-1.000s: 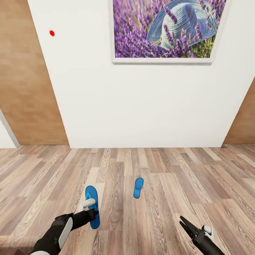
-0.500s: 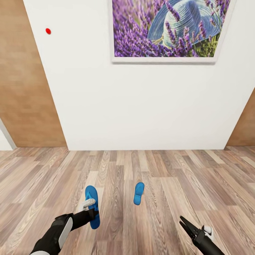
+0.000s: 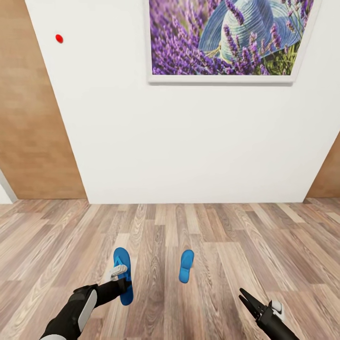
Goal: In the bedroom, move the book from the bed onto either nightstand, and place the two sandals side by side next to the bed.
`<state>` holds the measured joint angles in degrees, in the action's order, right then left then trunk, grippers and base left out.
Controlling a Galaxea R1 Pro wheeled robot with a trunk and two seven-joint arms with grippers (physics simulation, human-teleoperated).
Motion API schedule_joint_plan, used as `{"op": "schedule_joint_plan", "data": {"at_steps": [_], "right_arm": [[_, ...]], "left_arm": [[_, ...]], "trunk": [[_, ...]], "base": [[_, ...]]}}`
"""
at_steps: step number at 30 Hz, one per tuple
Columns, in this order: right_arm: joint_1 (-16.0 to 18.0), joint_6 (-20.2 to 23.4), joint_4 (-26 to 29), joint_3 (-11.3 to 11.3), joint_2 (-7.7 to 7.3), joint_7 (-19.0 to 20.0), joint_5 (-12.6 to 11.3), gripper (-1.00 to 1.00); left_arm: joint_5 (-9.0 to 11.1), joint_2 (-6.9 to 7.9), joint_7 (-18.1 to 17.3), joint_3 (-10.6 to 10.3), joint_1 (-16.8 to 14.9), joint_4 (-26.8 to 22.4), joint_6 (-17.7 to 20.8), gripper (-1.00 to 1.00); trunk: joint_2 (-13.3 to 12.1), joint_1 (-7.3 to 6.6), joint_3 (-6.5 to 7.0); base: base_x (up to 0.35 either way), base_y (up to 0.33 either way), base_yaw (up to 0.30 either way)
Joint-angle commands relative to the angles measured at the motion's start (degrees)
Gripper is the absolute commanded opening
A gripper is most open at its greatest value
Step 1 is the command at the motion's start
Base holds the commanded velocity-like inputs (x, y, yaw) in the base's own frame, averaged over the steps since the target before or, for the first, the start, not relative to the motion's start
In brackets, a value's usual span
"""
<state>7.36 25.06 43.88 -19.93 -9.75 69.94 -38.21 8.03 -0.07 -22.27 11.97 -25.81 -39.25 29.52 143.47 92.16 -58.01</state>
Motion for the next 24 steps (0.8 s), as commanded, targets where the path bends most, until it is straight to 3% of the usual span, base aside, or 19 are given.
{"op": "schedule_joint_plan", "data": {"at_steps": [1, 24], "right_arm": [[0.0, 0.6, 0.0, 0.0, 0.0, 0.1, -0.3, 1.0], [0.0, 0.6, 0.0, 0.0, 0.0, 0.1, -0.2, 1.0]], "left_arm": [[0.4, -0.02, -0.1, 0.2, 0.0, 0.0, 0.4, -1.0], [0.4, -0.01, -0.1, 0.2, 0.0, 0.0, 0.4, -1.0]], "trunk": [[0.0, 0.0, -0.05], [0.0, 0.0, -0.05]], "base": [[0.165, 0.057, 0.0], [0.169, 0.102, 0.0]]}}
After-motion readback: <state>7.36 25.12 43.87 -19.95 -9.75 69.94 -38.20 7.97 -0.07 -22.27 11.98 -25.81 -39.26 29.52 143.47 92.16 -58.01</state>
